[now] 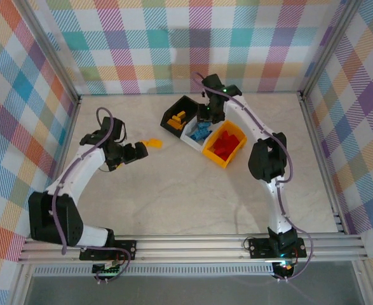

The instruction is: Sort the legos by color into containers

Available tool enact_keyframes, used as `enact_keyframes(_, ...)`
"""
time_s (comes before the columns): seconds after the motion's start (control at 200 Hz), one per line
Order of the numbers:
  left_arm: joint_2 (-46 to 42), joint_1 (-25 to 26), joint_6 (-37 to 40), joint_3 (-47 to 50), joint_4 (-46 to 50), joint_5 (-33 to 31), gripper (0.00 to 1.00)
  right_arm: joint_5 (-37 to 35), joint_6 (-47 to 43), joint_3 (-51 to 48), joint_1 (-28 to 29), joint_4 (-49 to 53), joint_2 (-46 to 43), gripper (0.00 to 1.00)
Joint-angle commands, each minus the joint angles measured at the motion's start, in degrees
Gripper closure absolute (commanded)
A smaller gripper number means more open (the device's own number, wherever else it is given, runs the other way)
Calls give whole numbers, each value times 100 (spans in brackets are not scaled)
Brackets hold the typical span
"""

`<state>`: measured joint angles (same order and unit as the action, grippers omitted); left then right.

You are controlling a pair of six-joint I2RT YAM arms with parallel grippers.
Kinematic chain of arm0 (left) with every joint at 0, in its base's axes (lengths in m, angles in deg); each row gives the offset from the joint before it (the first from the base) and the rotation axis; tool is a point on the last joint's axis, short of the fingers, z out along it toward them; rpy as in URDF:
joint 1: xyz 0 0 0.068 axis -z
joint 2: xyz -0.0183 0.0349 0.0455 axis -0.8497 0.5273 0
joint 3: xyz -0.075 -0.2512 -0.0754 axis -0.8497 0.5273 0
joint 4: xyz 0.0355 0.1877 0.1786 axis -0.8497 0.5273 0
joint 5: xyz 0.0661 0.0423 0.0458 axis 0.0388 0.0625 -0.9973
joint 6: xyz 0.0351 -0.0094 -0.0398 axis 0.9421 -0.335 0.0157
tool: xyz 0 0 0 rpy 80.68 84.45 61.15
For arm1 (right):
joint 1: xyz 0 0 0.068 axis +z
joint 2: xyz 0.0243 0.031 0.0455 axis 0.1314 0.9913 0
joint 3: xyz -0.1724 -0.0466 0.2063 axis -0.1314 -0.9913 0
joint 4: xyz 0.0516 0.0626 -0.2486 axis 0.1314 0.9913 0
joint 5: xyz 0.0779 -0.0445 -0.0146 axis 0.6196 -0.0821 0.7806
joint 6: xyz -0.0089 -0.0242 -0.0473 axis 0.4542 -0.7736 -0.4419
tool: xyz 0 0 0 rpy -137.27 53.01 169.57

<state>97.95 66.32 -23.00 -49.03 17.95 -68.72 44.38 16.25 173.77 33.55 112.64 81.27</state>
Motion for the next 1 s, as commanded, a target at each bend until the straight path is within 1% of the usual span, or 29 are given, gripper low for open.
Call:
enact_keyframes(0.0, 471, -140, -362, -439, 210, 200, 0, 333, 55, 394, -24, 49, 427, 53)
enact_keyframes(0.05, 709, -176, -427, -608, 220, 200, 0, 326, -36, 467, -33, 71, 455, 47)
enact_keyframes(0.185, 1453, -265, -463, -1067, 164, 60, 0, 366, -218, 143, -27, 52, 147, 44)
enact_keyframes(0.245, 1889, -295, -326, -1341, 191, 9, 2, 414, -248, -276, -25, -44, -202, 43)
enact_keyframes(0.375, 2885, -295, 252, -2270, 540, -168, 11, 495, -244, -1439, -15, -373, -1146, 42)
enact_keyframes(0.485, 3487, -287, 706, -2893, 692, -271, 13, 535, -218, -2259, -11, -515, -1857, 42)
enact_keyframes(0.585, 3858, -287, 952, -3354, 822, -258, 13, 519, -234, -2736, -16, -511, -2292, 42)
enact_keyframes(0.735, 4247, -280, 1097, -3685, 911, -370, 13, 507, -244, -3101, -15, -453, -2601, 42)
enact_keyframes(0.935, 4641, -244, 1143, -3956, 893, -353, 14, 572, -158, -3101, -16, -311, -2761, 43)
enact_keyframes(0.995, 4740, -206, 1175, -4047, 885, -355, 17, 585, -134, -3083, -15, -266, -2813, 44)
